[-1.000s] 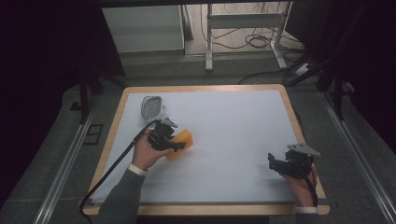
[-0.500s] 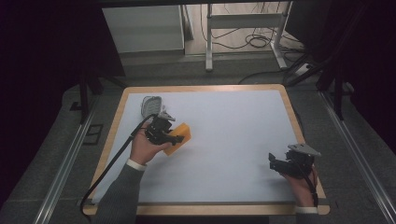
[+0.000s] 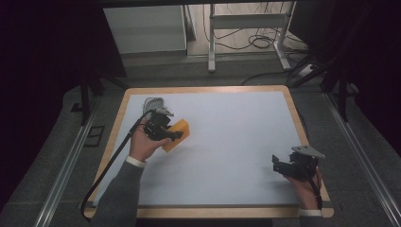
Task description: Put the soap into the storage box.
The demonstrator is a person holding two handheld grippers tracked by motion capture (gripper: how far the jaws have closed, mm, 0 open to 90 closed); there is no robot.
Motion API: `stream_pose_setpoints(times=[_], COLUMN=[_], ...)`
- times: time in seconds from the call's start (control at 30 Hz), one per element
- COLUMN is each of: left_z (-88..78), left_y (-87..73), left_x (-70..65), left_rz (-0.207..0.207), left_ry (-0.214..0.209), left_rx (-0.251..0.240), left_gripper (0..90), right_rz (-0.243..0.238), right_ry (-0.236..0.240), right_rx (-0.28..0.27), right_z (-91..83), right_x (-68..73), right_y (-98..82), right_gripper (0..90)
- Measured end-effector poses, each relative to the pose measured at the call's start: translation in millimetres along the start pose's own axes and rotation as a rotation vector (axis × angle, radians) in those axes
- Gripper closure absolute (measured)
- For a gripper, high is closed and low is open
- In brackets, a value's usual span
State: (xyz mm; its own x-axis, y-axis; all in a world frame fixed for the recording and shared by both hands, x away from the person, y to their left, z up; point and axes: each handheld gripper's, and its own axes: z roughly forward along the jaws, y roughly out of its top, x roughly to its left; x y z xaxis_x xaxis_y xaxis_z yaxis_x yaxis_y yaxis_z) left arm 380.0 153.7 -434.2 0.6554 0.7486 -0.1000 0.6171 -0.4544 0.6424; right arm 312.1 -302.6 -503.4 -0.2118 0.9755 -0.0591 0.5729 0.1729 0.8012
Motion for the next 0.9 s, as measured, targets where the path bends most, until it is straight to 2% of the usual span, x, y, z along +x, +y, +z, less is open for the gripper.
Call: stream_pose_setpoints(times=[0.2, 0.37, 0.53, 0.9], left_z=[0.3, 2.2, 4.7, 5.8], left_y=[4.0, 6.2, 7.9, 11.0], left_x=[4.0, 12.0, 23.4, 35.5], left_rz=[-0.006, -0.030, -0.049, -0.072], left_ry=[-0.002, -0.014, 0.000, 0.019], left_rx=[0.003, 0.004, 0.016, 0.026], left_gripper=[61.4, 61.4, 61.4, 61.4], right_rz=[0.003, 0.005, 0.005, 0.006], right_ry=[-0.003, -0.004, -0.004, -0.004], right_rx=[-0.002, -0.001, 0.000, 0.004], right_z=[-0.2, -0.3, 0.0, 0.7], right_x=[-1.1, -1.6, -1.7, -2.1], right_y=[-0.1, -0.2, -0.3, -0.8], right_gripper=[3.8, 3.7, 3.7, 3.7])
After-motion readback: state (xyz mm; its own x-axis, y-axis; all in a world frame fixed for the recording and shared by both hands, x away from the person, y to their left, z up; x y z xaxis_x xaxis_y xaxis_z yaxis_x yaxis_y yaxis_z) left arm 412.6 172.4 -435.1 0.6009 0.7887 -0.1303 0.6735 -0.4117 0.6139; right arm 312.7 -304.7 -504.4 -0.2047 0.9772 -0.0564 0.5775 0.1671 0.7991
